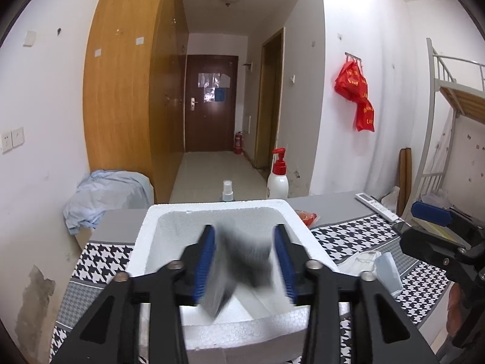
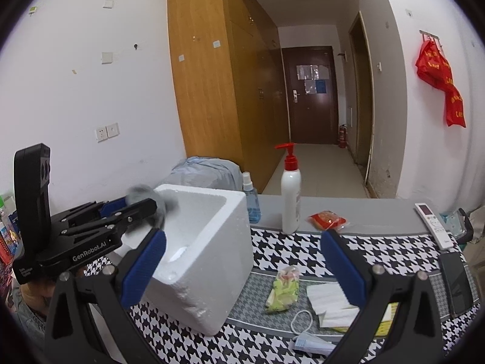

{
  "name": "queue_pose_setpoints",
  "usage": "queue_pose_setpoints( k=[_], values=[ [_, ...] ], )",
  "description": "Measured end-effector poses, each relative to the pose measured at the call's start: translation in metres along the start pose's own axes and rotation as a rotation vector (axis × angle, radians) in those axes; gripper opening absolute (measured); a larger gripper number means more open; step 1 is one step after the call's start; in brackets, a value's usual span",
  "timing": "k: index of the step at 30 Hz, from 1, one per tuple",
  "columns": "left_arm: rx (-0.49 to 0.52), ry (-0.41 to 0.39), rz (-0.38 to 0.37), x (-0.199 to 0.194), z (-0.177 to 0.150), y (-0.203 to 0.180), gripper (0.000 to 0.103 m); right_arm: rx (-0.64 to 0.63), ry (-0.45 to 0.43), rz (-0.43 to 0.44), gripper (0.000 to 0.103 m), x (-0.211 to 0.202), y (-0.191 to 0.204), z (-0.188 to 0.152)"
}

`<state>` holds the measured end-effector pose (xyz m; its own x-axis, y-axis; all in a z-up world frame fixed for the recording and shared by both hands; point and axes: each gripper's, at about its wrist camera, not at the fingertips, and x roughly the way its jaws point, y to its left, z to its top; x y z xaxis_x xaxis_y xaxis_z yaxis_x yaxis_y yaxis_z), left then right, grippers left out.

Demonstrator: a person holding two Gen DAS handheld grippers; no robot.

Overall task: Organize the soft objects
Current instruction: 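Move the grey sock over the foam box and open the left gripper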

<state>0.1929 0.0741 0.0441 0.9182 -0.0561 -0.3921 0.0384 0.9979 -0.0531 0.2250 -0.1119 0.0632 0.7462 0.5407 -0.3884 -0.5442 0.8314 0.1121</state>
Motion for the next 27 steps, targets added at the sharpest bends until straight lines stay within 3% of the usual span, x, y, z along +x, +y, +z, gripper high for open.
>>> queue_pose_setpoints(
  k=[1,4,27],
  values=[
    [-0.003,-0.002,0.004,0.0,0.0,0.0,0.073,0.002,-0.001,-0.001,0.103,-0.001,-0.001,0.0],
    [-0.011,-0.033,0.027,-0.005,0.0,0.0,0.101,0.007,-0.006,-0.004,0.103,-0.003,-0.003,0.0],
    [-0.018,-0.078,0.042,-0.031,0.002,-0.011,0.102,-0.01,-0.034,-0.008,0.103,-0.025,-0.001,-0.002]
  ],
)
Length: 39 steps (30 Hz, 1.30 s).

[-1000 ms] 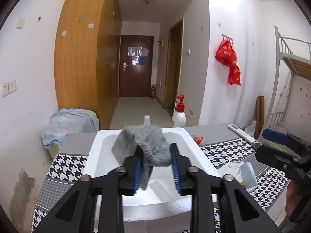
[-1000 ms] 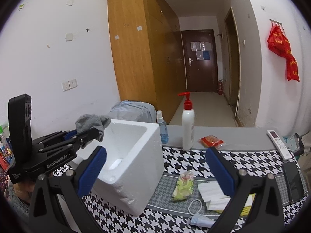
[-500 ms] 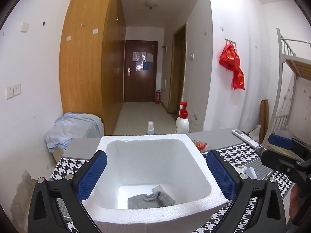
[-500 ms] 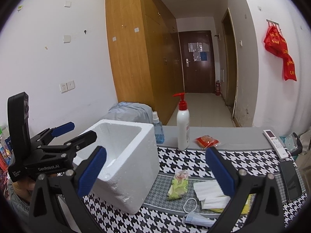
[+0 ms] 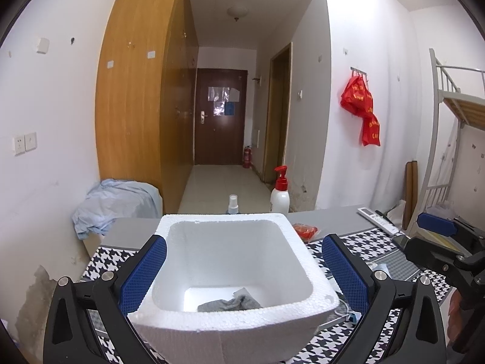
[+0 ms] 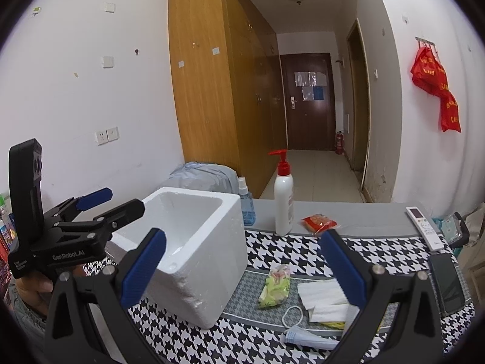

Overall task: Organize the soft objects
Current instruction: 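Move the grey sock over the foam box and open the left gripper, then withdraw both tools from the foam box toward the items on the table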

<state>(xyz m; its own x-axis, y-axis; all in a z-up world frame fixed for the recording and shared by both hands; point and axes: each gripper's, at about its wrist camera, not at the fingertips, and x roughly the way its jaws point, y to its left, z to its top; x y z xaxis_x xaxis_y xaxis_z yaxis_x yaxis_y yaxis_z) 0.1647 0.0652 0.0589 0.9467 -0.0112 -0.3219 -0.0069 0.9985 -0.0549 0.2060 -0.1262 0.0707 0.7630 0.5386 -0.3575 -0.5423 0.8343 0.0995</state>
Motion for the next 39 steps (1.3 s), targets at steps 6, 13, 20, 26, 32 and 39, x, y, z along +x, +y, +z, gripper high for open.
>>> queue_pose_setpoints(
  k=[6,13,20,26,32,39],
  values=[
    [0.001,-0.02,-0.002,-0.017,0.0,-0.007,0.102,-0.008,-0.018,0.003,0.103,-0.013,0.001,-0.002],
    [0.005,-0.04,-0.015,-0.038,-0.002,-0.017,0.102,-0.017,-0.037,0.001,0.103,-0.031,0.004,-0.007],
    [0.015,-0.066,-0.022,-0.06,-0.004,-0.029,0.102,-0.025,-0.067,0.004,0.103,-0.049,0.005,-0.015],
    [0.028,-0.086,-0.03,-0.076,-0.008,-0.039,0.102,-0.027,-0.075,0.005,0.103,-0.061,0.005,-0.024],
    [0.027,-0.086,-0.039,-0.084,-0.016,-0.04,0.102,-0.03,-0.094,-0.002,0.103,-0.073,0.005,-0.03],
    [0.031,-0.084,-0.051,-0.091,-0.026,-0.045,0.102,-0.046,-0.097,-0.002,0.103,-0.079,0.01,-0.041]
  ],
)
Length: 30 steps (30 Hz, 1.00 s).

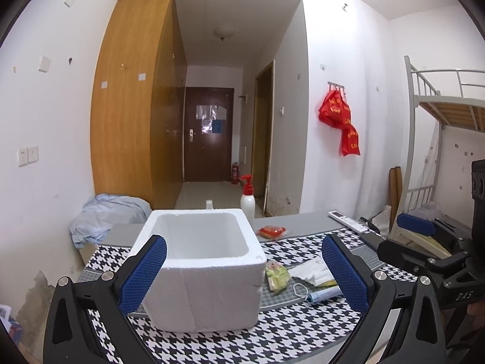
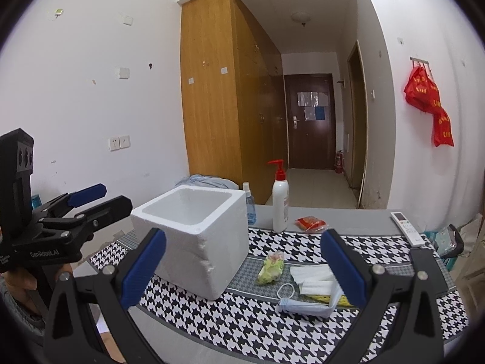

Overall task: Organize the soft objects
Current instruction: 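Withdraw both tools from the foam box toward the items on the table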

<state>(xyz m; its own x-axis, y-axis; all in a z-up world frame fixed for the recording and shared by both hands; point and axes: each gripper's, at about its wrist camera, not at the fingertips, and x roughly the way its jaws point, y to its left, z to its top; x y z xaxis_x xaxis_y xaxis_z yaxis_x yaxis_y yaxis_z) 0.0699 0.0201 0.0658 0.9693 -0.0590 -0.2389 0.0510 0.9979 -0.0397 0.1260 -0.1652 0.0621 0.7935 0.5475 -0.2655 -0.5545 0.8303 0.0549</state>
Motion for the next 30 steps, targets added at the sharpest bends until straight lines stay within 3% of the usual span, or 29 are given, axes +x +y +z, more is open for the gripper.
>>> queue_pose_setpoints(
  k=[11,30],
  values=[
    [0.013,-0.023,0.008,-0.01,-0.014,0.0,0.102,0.005,0.001,-0.02,0.103,-0.006,0.002,-0.012],
    [0.032,0.017,-0.018,0.003,-0.054,-0.006,0.102,0.053,0.049,-0.049,0.103,-0.003,-0.018,-0.039]
  ],
)
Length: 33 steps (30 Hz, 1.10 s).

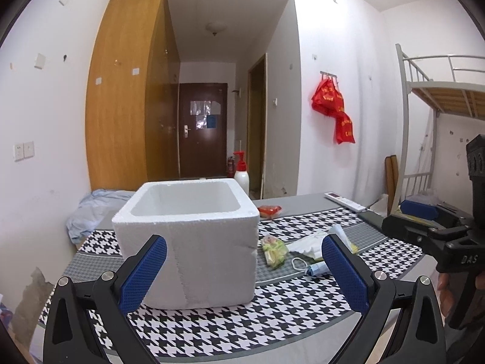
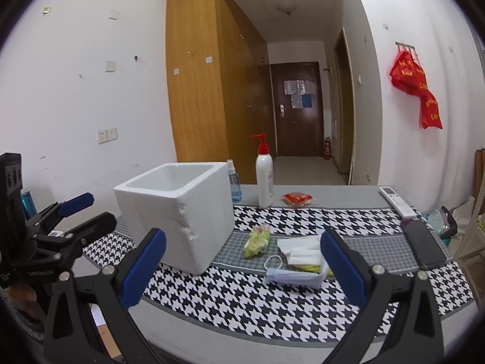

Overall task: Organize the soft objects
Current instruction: 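Withdraw both tools from the foam box toward the items on the table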

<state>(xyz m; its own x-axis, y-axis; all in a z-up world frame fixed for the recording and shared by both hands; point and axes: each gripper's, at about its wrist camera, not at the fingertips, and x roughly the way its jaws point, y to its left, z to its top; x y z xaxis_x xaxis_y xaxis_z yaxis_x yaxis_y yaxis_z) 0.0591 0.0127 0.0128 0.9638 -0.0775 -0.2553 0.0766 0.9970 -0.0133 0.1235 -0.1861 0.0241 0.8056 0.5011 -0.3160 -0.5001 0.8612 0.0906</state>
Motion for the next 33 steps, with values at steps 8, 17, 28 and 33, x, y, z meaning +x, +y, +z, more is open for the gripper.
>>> queue_pose_setpoints(
  k=[8,17,28,33],
  values=[
    [-0.018,0.024,0.0,0.006,-0.01,-0.001,0.102,0.013,0.021,-0.004,0.103,0.002,-0.005,-0.005],
    [0.005,0.047,-0.053,0.017,-0.017,-0.015,0.102,0.027,0.04,-0.035,0.103,0.0,-0.016,-0.013],
    [0.052,0.055,-0.132,0.028,-0.019,-0.039,0.102,0.057,0.06,-0.101,0.103,-0.004,-0.038,-0.02],
    [0.053,0.079,-0.161,0.039,-0.019,-0.046,0.102,0.064,0.067,-0.134,0.103,-0.006,-0.047,-0.023]
  ],
)
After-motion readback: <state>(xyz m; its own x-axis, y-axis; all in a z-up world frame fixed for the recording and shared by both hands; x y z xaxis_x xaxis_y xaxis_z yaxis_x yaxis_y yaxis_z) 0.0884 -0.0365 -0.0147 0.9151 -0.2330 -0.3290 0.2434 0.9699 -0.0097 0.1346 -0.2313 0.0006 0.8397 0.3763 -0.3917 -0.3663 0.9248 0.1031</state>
